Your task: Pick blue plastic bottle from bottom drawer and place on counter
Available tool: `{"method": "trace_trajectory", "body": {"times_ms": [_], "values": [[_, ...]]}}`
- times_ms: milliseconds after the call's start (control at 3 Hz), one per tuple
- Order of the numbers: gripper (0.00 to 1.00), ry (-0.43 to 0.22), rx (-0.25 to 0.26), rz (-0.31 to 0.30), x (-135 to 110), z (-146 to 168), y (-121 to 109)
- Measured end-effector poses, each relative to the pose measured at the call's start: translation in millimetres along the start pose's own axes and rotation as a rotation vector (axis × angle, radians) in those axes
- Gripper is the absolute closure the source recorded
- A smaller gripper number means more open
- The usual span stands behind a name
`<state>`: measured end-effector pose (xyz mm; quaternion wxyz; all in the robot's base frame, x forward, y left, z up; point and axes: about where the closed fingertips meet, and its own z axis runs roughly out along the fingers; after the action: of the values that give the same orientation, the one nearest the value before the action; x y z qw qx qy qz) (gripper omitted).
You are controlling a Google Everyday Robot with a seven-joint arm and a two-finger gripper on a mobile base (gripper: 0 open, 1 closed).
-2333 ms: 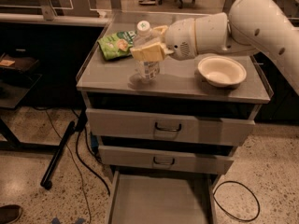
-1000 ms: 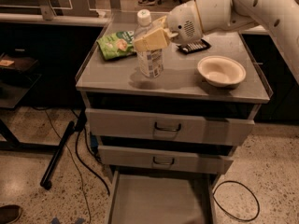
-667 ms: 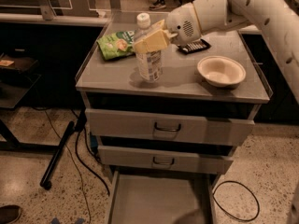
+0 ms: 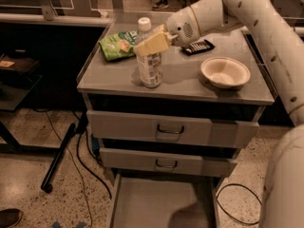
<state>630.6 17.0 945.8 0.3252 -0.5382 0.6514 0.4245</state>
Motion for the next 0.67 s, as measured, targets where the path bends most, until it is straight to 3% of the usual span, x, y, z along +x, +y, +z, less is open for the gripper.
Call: {"method": "trace_trajectory", "body": {"times_ms": [667], "values": [[1.00, -0.009, -0.035, 0.013, 2.5, 4.8, -15.8]]}}
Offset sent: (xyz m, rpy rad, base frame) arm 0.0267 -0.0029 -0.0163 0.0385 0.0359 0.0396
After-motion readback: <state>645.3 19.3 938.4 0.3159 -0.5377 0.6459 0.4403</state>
